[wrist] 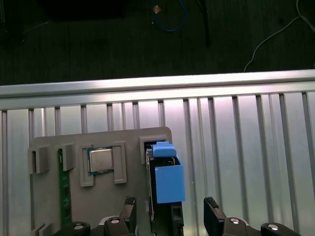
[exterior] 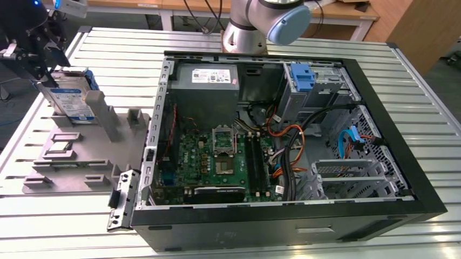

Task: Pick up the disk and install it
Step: 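Pick up the disk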

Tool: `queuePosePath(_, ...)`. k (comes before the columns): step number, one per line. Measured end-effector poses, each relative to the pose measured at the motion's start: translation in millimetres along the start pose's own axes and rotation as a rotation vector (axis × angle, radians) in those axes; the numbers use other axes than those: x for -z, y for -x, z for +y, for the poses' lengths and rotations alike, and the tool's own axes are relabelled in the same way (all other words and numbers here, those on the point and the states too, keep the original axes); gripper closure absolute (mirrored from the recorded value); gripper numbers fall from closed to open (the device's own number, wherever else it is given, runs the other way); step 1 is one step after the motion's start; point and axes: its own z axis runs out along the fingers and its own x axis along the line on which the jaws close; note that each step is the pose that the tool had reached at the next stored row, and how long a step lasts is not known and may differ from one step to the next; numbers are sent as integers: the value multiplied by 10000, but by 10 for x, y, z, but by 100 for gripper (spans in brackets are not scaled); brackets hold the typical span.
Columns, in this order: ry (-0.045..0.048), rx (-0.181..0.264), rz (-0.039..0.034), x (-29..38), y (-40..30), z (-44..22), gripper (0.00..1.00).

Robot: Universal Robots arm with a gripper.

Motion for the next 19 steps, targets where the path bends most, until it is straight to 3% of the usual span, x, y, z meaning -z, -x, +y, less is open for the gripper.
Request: queuePosePath(19, 9, 157, 10, -109, 0, -52, 35)
